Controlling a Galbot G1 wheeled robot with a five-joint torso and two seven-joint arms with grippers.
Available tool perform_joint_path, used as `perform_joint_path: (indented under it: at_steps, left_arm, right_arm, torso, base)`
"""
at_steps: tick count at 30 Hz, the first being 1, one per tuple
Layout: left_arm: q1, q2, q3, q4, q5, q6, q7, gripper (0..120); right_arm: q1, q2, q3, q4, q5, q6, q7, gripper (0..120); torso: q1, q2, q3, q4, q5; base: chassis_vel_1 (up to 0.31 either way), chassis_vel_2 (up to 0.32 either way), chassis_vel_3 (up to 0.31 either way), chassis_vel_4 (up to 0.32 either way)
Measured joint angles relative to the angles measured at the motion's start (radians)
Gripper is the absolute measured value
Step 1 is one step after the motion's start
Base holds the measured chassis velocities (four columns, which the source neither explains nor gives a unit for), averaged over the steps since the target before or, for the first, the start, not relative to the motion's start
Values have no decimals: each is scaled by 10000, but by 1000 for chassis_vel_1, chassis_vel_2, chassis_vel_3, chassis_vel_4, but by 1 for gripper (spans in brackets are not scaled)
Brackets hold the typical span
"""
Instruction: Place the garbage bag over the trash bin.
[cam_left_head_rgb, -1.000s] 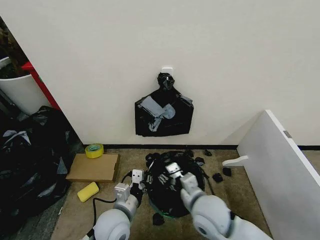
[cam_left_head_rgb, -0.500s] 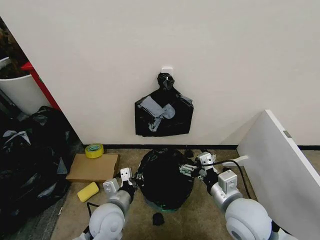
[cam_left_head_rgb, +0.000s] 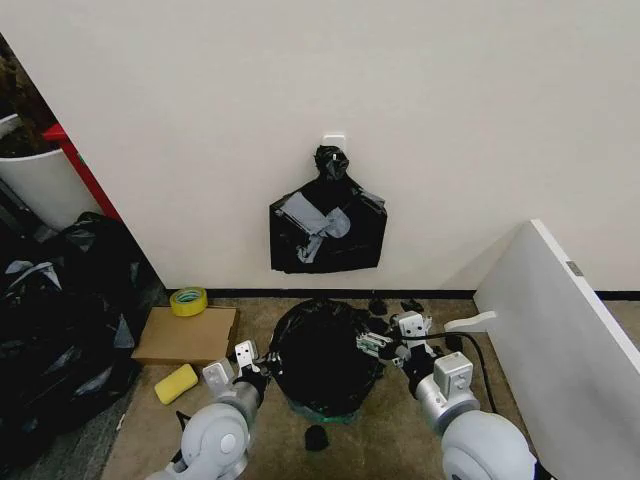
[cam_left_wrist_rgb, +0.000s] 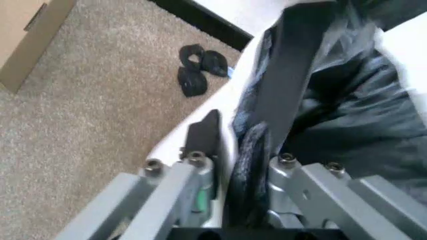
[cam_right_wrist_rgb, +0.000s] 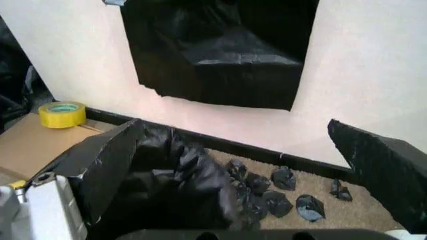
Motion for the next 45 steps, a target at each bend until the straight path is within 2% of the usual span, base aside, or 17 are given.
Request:
perform_joint_path:
  at_steps: [10,12,13,18,20,23,26,27,28,30,33,34,38,40,42,43,45]
  left_arm:
    - [250,269,-14,-538,212,212,29,52]
    - [267,281,-18,-566,216,223,29,54]
    - [319,325,-40,-658,238,252,30,62]
    - [547,504,-258,-1004,803,247,250,81]
    - [564,511,-279,-1027,863,239,278,84]
    - [952,627,-733,-1440,1611,117,660,98]
    - [1642,629,-1370,-1722,2742,-514,1197,100]
    - [1642,629,-1370,-1722,2742,-514,1197,100]
    - [1774,607,-1474,-1741,2979,-680,1292,100]
    - [2522,385,-1994,-1801,4415,-1776,1740,100]
    - [3544,-467,-2835,-1728,6900,-4194,2202,100]
    - [3544,-467,-2835,-1728,6900,-4194,2202,100]
    - [4554,-1321,-3753,-2146,8275,-5781,2626,100]
    - [4881,-1454,-3870,-2305,8615,-6142,2776,100]
    - [4972,-1490,-3888,-2343,8732,-6259,2829,100]
    - [5310,-1635,-3941,-2482,9231,-6771,3081,100]
    - [5732,-1838,-3824,-2700,9796,-7238,3291,100]
  right_arm:
    - [-295,49,372,215,90,139,-28,100]
    - [-317,56,387,232,91,148,-32,100]
    - [-372,71,434,278,103,170,-46,100]
    - [-591,210,693,405,164,375,-102,100]
    - [-614,238,723,405,185,415,-107,100]
    - [-895,596,1089,344,360,1383,-456,100]
    - [-1304,1140,1649,68,375,2991,-998,100]
    - [-1304,1140,1649,68,375,2991,-998,100]
    - [-1366,1233,1760,22,373,3204,-1047,100]
    - [-1729,1763,2405,-251,333,4309,-1292,100]
    - [-2705,2626,3418,-132,924,5188,-1871,100]
    - [-2705,2626,3418,-132,924,5188,-1871,100]
    - [-3708,3192,4083,-122,83,6529,-2490,100]
    - [-3965,3295,4252,-324,-554,7178,-2720,100]
    - [-4012,3314,4280,-363,-694,7321,-2766,100]
    - [-4253,3434,4351,-533,-1488,7962,-2991,100]
    - [-4453,3667,4201,-584,-2292,8360,-3037,100]
  torso:
    - [0,0,0,0,1]
    - [0,0,0,0,1]
    - [0,0,0,0,0]
    - [0,0,0,0,-1]
    - [0,0,0,0,-1]
    - [0,0,0,-1,0]
    - [0,0,-1,0,0]
    - [0,0,-1,0,0]
    - [0,0,-1,-1,0]
    - [0,0,-1,3,1]
    - [0,0,0,-3,0]
    - [0,0,0,-3,0]
    - [-1,2,-1,1,2]
    - [0,2,-1,1,3]
    - [-1,2,0,1,3]
    - [-1,2,-1,0,1]
    - [-1,2,-2,0,0]
  base:
    - [0,0,0,0]
    - [0,0,0,0]
    - [0,0,0,0]
    - [0,0,0,0]
    - [0,0,0,0]
    - [0,0,0,0]
    - [0,0,0,0]
    - [0,0,0,0]
    - [0,0,0,0]
    - [0,0,0,0]
    - [0,0,0,0]
    - [0,0,0,0]
    - [0,0,0,0]
    - [0,0,0,0]
    - [0,0,0,0]
    - [0,0,0,0]
    - [0,0,0,0]
